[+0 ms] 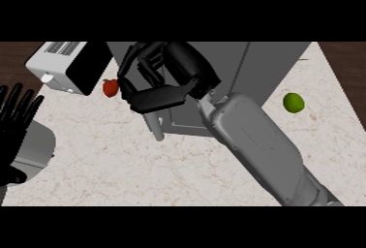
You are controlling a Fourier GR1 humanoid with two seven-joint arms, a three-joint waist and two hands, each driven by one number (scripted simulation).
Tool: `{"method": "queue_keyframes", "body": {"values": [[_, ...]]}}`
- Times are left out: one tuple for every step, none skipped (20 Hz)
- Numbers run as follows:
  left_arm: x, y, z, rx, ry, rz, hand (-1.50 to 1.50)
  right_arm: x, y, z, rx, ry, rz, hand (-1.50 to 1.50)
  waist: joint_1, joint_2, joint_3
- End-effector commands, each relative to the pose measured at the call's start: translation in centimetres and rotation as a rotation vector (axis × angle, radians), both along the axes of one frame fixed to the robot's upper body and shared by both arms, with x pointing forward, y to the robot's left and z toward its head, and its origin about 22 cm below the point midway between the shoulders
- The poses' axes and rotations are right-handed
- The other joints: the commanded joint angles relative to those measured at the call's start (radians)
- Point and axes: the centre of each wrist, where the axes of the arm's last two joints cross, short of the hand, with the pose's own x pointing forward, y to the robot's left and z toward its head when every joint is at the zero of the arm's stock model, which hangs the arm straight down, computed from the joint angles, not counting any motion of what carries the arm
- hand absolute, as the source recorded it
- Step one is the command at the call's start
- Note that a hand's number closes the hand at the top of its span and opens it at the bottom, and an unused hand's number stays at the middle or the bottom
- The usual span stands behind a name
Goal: Pick up the wine, place it into the cabinet and close the cabinet
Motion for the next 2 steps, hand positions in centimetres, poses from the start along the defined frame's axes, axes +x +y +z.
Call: {"method": "queue_keyframes", "body": {"values": [[0.5,0.8,1.1,0.016,-0.012,0.011,-1.5,3.5,-3.3,-1.8,-0.025,0.079,-0.224,1.5,-0.008,0.051,0.017],[0.2,0.1,0.6,0.03,0.01,0.004,-1.5,3.7,-4.1,-2.8,-0.046,0.076,-0.227,1.5,-0.003,0.052,0.017]]}}
